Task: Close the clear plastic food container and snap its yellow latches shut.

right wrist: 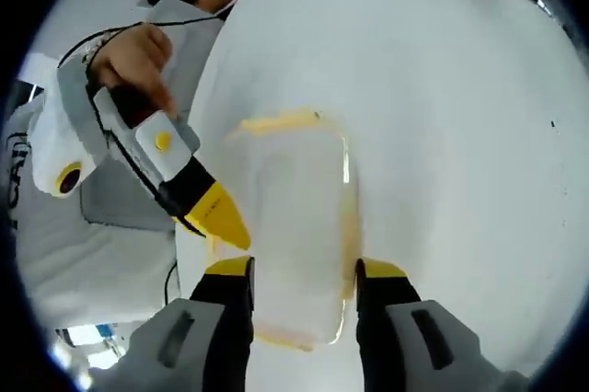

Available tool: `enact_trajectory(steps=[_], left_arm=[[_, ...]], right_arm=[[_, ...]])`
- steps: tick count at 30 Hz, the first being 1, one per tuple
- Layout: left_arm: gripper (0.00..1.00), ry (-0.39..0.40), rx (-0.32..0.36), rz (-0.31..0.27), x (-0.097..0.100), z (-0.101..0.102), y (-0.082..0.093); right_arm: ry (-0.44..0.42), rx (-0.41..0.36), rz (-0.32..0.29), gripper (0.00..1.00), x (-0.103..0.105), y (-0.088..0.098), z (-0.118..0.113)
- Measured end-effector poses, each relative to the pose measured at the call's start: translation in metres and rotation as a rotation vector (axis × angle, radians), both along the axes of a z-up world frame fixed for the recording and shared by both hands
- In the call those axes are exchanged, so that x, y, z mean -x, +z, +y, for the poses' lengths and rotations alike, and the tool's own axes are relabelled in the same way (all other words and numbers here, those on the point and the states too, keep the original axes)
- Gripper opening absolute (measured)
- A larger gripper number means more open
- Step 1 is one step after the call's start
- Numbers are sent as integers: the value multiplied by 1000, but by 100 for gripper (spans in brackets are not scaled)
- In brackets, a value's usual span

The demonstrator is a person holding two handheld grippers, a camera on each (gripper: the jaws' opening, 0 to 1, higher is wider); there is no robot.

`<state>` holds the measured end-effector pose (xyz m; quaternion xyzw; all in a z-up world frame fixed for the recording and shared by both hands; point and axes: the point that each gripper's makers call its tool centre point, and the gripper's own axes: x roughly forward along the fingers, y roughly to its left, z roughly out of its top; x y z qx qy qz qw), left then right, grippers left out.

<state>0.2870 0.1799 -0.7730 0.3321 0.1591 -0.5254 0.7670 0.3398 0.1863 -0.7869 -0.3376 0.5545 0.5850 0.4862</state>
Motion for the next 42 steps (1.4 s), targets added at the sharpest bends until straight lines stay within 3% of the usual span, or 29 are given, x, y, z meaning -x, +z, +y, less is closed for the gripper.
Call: enact_trajectory(steps=[2,4,6,8,11,13,14,15,20,25,27,35,42], left_arm=[[31,75,23,43,-4,6,0],[38,84,31,86,1,9,2],[57,51,124,114,8,2,15],[71,50,107,108,9,10,19],[74,50,54,107,7,24,20],[86,65,40,178,8,32,17],[96,67,39,194,7,34,18],[99,58,39,190,3,36,21],[99,43,8,213,-9,46,25],[99,30,-40,275,-14,47,22],[98,2,-95,264,-18,48,17],[98,-39,-230,307,-26,50,-5],[94,-63,-292,319,-30,51,-15]], right_arm=[[-7,-23,-18,40,0,0,-2],[-12,-57,-43,40,1,2,-2],[22,-103,-91,40,1,4,1],[26,-115,-112,42,4,6,-2],[-1,-198,-143,57,5,12,3],[-24,-236,-186,74,2,14,3],[-24,-248,-194,77,2,15,2],[-22,-246,-190,76,6,16,-4],[-38,-291,-239,73,11,19,-17],[-67,-301,-233,83,26,16,-26],[-46,-279,-266,78,27,14,-31],[-75,-229,-271,80,30,8,-39],[-46,-157,-306,82,27,-1,-48]])
